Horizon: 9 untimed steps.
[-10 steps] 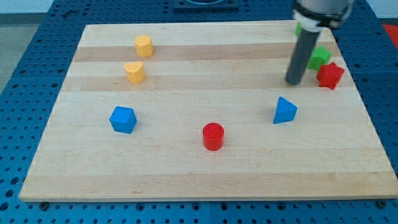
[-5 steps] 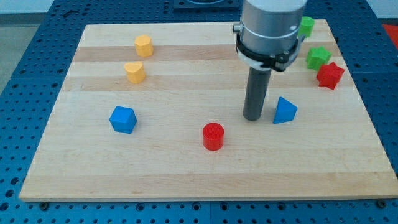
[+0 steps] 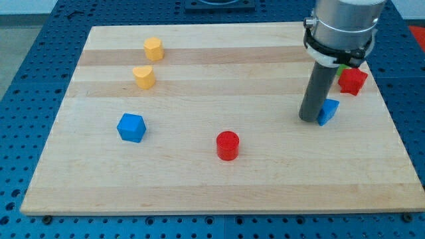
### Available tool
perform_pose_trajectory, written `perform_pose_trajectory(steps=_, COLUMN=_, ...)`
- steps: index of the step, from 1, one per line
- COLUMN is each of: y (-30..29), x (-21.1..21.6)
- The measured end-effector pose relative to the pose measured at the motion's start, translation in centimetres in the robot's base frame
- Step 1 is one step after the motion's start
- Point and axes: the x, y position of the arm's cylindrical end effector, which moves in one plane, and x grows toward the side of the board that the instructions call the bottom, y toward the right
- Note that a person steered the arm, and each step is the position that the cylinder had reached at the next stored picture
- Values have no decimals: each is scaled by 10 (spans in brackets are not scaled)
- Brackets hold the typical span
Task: Slide the blue triangle to the center right
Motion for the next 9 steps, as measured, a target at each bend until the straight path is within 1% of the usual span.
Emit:
perform_pose_trajectory(steps=1, y=0, x=0)
perform_pose_trajectory(steps=2, y=12, x=0)
perform_pose_trajectory(steps=4, y=56, x=0)
perform_pose_trajectory(steps=5, y=57, x=0)
perform_pose_trajectory(steps=7, y=24, x=-1)
perform_pose_trajectory(steps=8, y=31, x=-6)
perform_pose_trajectory(steps=9, y=55, x=-6)
